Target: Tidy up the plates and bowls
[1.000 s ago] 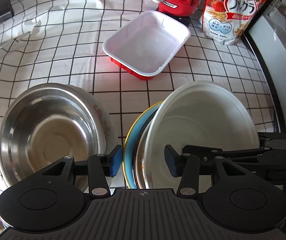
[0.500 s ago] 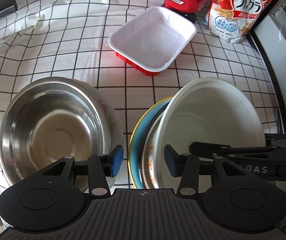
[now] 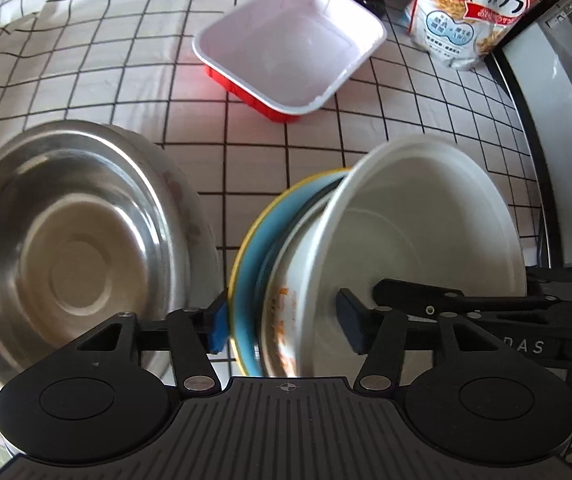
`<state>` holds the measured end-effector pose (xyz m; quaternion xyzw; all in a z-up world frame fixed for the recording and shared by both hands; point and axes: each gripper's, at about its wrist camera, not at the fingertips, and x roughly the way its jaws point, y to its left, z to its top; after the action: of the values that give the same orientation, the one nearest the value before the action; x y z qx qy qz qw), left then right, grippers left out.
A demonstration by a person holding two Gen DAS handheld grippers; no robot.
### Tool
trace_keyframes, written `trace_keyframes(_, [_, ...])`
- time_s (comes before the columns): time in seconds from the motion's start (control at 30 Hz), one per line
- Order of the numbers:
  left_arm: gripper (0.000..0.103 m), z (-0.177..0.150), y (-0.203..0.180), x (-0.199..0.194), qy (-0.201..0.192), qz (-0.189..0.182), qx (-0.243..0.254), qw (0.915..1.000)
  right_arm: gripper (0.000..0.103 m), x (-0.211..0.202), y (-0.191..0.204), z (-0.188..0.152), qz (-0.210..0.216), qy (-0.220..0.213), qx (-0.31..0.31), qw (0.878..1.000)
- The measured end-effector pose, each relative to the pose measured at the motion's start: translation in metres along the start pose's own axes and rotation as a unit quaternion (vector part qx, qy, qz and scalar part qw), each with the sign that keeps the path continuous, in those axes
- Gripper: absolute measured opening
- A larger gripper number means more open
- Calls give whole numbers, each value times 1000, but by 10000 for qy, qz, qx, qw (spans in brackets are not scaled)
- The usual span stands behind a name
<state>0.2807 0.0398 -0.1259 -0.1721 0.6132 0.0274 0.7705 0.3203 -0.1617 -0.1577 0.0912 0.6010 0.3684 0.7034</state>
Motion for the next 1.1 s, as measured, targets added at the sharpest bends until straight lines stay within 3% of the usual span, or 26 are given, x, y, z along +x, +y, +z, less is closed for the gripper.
trace_keyframes(0.33, [65, 1, -11, 1, -5, 230, 101, 9997, 47, 0, -8, -2, 154, -54, 250, 9996])
trace_keyframes(0.5, [62, 5, -12, 0, 82, 229, 68, 9997, 46, 7, -10, 0, 404, 38, 523, 9978])
trace_keyframes(0.6, [62, 3, -21, -1, 140, 292, 251, 9992, 46, 2, -12, 0, 337, 2, 526, 9980])
trace_keyframes(0.77, [61, 3, -31, 7, 258, 74, 270, 9993, 46, -10, -18, -4, 137, -74, 378, 9992])
trace_keyframes(1.1, [61, 9, -37, 12, 214, 164, 329, 9991, 46, -14, -27, -10, 274, -112, 596, 9978])
